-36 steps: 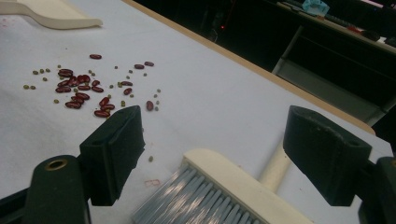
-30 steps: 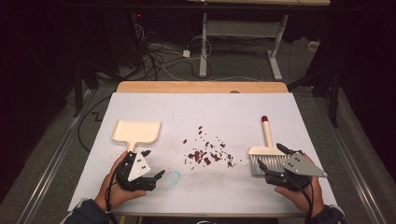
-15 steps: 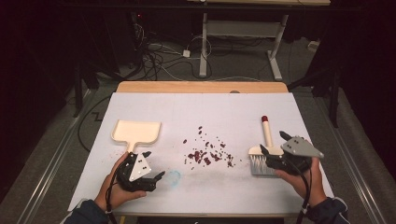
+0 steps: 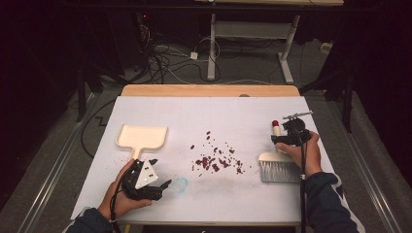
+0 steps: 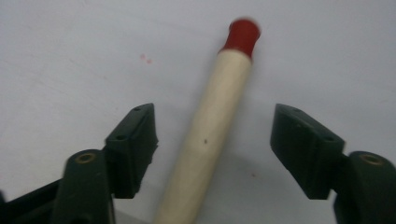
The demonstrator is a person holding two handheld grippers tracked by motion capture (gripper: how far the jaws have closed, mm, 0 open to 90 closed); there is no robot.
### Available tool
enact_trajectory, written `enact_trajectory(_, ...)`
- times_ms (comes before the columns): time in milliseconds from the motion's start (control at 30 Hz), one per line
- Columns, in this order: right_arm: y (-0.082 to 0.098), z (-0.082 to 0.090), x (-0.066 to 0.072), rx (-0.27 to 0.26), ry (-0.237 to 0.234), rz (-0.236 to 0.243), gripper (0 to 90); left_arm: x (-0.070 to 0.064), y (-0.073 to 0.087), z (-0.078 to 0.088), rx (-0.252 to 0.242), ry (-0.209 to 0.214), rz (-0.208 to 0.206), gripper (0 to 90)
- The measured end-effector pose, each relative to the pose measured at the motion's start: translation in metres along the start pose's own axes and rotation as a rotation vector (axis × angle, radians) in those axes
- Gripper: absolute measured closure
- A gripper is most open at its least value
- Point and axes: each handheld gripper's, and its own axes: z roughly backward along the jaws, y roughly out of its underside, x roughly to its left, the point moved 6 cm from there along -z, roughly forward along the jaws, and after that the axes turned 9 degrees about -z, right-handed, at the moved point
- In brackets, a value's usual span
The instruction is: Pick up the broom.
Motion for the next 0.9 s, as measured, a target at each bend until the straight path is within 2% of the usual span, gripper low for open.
enact_trajectory(33,0.003,-0.008,0.001,0.041,-0.018,-0.006,40.2,0.0,0.0,0.0,0.0,0.001,-0.001,19.1)
enact_trajectory(67,0.003,-0.01,0.002,0.036,-0.019,0.004,41.5,0.0,0.0,0.0,0.0,0.001,-0.001,19.2)
enact_trajectory(133,0.002,-0.008,0.007,0.049,-0.009,0.024,50.8,-0.001,0.0,0.0,0.001,0.002,-0.001,19.2)
enact_trajectory(267,0.002,-0.009,0.013,0.032,-0.013,0.032,64.7,-0.001,0.0,0.0,0.002,0.003,-0.001,19.4)
enact_trajectory(400,0.003,-0.009,0.015,0.022,-0.004,0.026,65.5,-0.003,0.0,0.0,0.003,0.007,-0.003,19.4)
enact_trajectory(433,0.003,-0.009,0.014,0.014,-0.015,0.01,66.2,-0.003,0.0,0.0,0.001,0.008,-0.002,19.4)
enact_trajectory(500,0.003,-0.009,0.014,0.009,-0.018,0.01,67.1,-0.003,0.0,-0.001,0.004,0.009,0.0,19.5)
enact_trajectory(533,0.003,-0.009,0.015,0.0,-0.024,0.011,70.6,-0.003,0.0,-0.001,0.004,0.01,0.0,19.5)
enact_trajectory(633,0.002,-0.009,0.015,-0.008,-0.026,0.023,70.6,-0.003,0.0,-0.001,0.005,0.011,-0.002,19.5)
enact_trajectory(700,0.003,-0.009,0.013,-0.014,-0.045,0.018,70.6,-0.002,0.0,-0.001,0.004,0.012,0.002,19.5)
enact_trajectory(833,0.002,-0.004,0.012,-0.041,-0.065,0.023,70.7,-0.002,-0.001,-0.001,0.004,0.009,0.003,19.6)
enact_trajectory(900,0.0,0.007,0.01,-0.091,-0.082,0.022,70.7,-0.002,-0.001,0.0,0.005,0.008,0.004,19.6)
